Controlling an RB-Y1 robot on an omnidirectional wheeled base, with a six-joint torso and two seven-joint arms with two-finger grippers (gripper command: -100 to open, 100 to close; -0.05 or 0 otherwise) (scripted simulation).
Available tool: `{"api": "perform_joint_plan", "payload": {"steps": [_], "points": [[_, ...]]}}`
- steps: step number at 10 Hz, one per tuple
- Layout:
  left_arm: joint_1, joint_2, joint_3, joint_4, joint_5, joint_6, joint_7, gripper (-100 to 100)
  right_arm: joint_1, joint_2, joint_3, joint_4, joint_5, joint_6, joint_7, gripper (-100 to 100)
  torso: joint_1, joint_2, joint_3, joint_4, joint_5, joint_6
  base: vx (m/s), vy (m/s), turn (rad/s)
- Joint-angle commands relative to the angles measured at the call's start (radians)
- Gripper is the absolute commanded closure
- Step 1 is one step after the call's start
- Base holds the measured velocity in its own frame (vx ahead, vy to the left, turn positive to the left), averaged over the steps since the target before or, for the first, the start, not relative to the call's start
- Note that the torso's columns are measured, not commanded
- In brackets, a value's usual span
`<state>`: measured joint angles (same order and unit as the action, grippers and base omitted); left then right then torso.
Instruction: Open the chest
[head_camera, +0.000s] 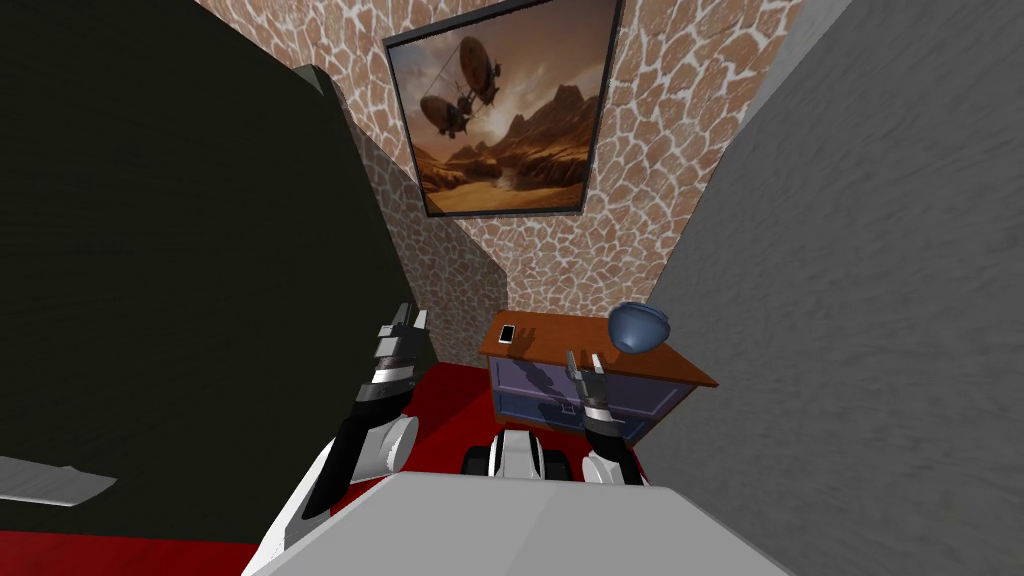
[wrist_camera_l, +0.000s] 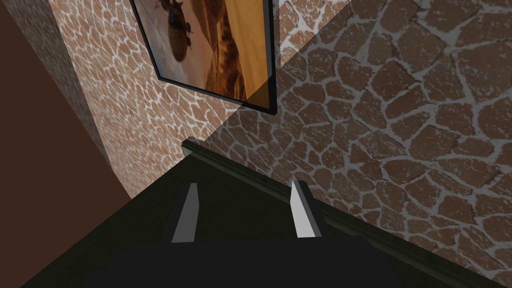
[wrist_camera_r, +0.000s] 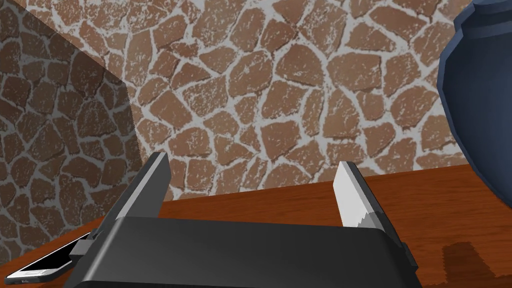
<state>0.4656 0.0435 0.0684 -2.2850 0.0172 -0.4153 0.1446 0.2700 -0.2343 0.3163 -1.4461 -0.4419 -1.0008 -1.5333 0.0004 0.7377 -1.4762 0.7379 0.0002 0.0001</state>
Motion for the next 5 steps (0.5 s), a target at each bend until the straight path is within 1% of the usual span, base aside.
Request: {"api": "perform_joint_plan", "payload": {"steps": [1,3,4,5], "points": [[0.0,0.0,0.0,0.0,0.0,0.0,0.0,0,-0.011,-0.004,0.021,0.055,-0.031,-0.035,-0.077,-100,-0.001,0.0,0.0,0.0,0.0,0.0,0.014,0.016,0.038],[0.0,0.0,0.0,0.0,0.0,0.0,0.0,0,-0.011,-0.004,0.021,0.06,-0.031,-0.035,-0.133,-100,0.0,0.0,0.0,0.0,0.0,0.0,0.009,0.01,0.015],[0.0,0.0,0.0,0.0,0.0,0.0,0.0,0,-0.022,-0.006,0.04,0.104,-0.058,-0.065,-0.161,-100,-0.001,0.001,0.0,0.0,0.0,0.0,0.008,0.011,0.048],[0.0,0.0,0.0,0.0,0.0,0.0,0.0,0,-0.022,-0.006,0.04,0.114,-0.058,-0.065,-0.188,-100,0.0,0.0,0.0,0.0,0.0,0.0,0.011,0.012,0.026]]}}
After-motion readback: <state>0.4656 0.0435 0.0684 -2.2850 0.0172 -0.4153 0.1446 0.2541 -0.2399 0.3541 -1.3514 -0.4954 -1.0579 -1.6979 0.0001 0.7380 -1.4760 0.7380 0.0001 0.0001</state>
